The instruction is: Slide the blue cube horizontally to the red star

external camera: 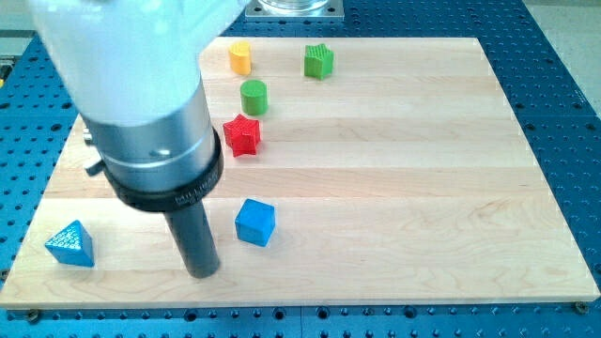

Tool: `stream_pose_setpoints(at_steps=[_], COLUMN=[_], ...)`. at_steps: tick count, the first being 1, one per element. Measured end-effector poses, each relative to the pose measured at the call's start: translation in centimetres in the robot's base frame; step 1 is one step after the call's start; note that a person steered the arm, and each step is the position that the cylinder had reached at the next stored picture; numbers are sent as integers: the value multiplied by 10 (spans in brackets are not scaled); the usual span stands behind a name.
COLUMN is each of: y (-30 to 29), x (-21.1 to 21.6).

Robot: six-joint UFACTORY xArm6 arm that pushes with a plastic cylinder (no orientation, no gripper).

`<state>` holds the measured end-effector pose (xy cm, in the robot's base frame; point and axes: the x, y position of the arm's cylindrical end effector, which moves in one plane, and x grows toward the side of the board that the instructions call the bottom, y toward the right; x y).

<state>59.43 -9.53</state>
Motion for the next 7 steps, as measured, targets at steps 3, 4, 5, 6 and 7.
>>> stream_pose_setpoints(at_steps=[3, 4, 5, 6, 7], y=[110, 93, 59, 56, 74], x=[-117, -84, -82, -98, -126])
